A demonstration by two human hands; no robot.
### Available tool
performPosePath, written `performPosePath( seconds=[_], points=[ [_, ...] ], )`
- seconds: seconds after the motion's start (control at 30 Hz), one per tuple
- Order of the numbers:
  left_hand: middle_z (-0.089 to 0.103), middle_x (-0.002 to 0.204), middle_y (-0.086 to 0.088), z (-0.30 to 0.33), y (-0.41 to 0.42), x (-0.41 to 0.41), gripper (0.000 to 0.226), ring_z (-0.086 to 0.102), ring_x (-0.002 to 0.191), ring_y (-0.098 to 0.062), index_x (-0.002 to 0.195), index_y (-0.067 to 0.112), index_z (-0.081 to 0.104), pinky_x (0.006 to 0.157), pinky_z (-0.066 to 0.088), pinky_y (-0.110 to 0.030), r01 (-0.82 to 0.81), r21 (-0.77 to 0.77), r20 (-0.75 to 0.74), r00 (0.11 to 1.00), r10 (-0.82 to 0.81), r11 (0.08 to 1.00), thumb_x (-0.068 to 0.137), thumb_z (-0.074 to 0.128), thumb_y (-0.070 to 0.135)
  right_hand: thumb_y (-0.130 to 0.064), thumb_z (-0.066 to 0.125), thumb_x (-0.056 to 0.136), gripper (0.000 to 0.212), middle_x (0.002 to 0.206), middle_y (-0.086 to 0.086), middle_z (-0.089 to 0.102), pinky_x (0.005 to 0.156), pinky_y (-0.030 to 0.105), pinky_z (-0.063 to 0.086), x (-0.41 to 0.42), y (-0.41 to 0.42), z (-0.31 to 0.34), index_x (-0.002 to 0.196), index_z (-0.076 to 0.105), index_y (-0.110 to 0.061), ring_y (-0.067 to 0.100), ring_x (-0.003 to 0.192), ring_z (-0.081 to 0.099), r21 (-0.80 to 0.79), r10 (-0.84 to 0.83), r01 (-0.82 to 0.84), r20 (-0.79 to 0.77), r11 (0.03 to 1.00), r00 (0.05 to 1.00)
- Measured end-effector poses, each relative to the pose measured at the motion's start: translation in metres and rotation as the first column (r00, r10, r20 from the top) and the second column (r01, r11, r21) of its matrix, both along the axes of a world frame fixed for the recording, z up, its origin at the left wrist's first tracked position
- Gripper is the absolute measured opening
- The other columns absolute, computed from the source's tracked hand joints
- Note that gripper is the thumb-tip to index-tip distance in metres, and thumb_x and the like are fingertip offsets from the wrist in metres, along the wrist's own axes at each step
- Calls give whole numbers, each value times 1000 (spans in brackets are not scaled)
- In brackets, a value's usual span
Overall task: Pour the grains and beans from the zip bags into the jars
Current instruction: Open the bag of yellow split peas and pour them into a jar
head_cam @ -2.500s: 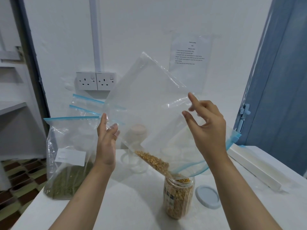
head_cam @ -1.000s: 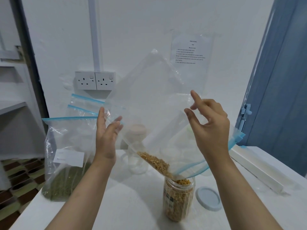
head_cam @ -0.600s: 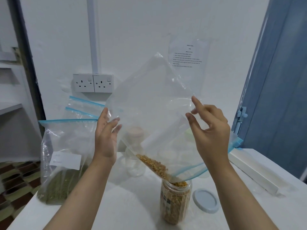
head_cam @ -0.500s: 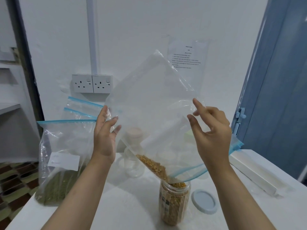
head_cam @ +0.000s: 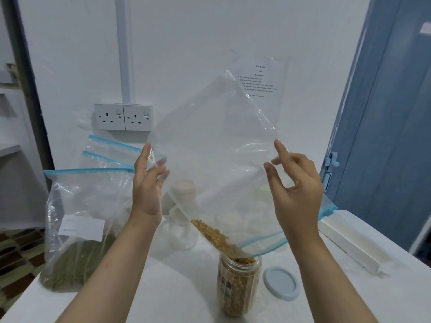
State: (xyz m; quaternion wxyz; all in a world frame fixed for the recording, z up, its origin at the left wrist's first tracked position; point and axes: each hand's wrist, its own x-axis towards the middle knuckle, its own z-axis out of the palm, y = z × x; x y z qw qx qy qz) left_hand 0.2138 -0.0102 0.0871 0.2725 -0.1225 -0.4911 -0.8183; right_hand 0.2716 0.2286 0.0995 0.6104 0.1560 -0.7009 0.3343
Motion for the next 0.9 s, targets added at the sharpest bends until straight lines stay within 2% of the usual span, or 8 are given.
performPosePath(
  seconds=[0.2,0.37,0.47,0.6,0.73,0.83,0.9],
  points=[
    [46,130,26,1,1,-1,53,58,123,-13,146,27,41,102,48,-31,-6,-13,3,1000,6,1000,99,47,2,-24,65,94,48,99,-18,56,81,58,52,-3,2,-2,138,48,-32,-3,95,51,-38,-2,3,25,999,1000],
    [45,130,25,1,3,-1,56,59,122,-14,148,26,39,100,49,-29,-16,-31,-11,1000,15,999,98,48,2,-25,65,94,47,101,-18,57,80,59,52,-4,1,-4,138,49,-31,5,96,53,-55,-3,4,24,998,1000],
    [42,138,20,2,5,0,58,59,121,-13,148,27,38,96,49,-27,-12,-34,-26,1000,11,999,96,50,3,-24,65,95,46,101,-17,57,81,59,52,-4,2,-5,137,50,-30,6,96,54,-60,0,1,17,998,1000],
    [42,141,16,1,13,0,66,62,117,-12,141,37,39,97,49,-27,-10,-6,-36,999,9,1000,84,58,10,-22,66,94,45,100,-15,58,80,59,51,-2,5,-5,136,52,-28,7,94,54,-42,-9,9,8,999,1000],
    [49,139,11,-17,33,4,65,64,112,-11,147,41,30,100,50,-32,-87,-5,-6,996,87,996,99,53,4,-23,65,94,42,96,-13,60,77,59,50,4,9,-7,135,55,-24,8,89,54,-43,9,-8,8,999,1000],
    [49,139,14,-27,45,7,66,66,107,-9,152,38,26,94,53,-29,-103,-26,-1,995,103,994,101,52,5,-27,65,94,40,94,-12,63,73,55,49,11,18,-8,133,60,-22,1,87,52,-4,30,-30,41,1000,999],
    [50,138,17,-28,50,7,66,66,106,-9,150,38,28,95,53,-29,-121,-56,-16,993,121,991,99,54,6,-33,65,93,42,95,-12,66,71,51,49,16,24,-9,133,59,-24,5,88,55,21,36,-38,76,999,996]
  ],
)
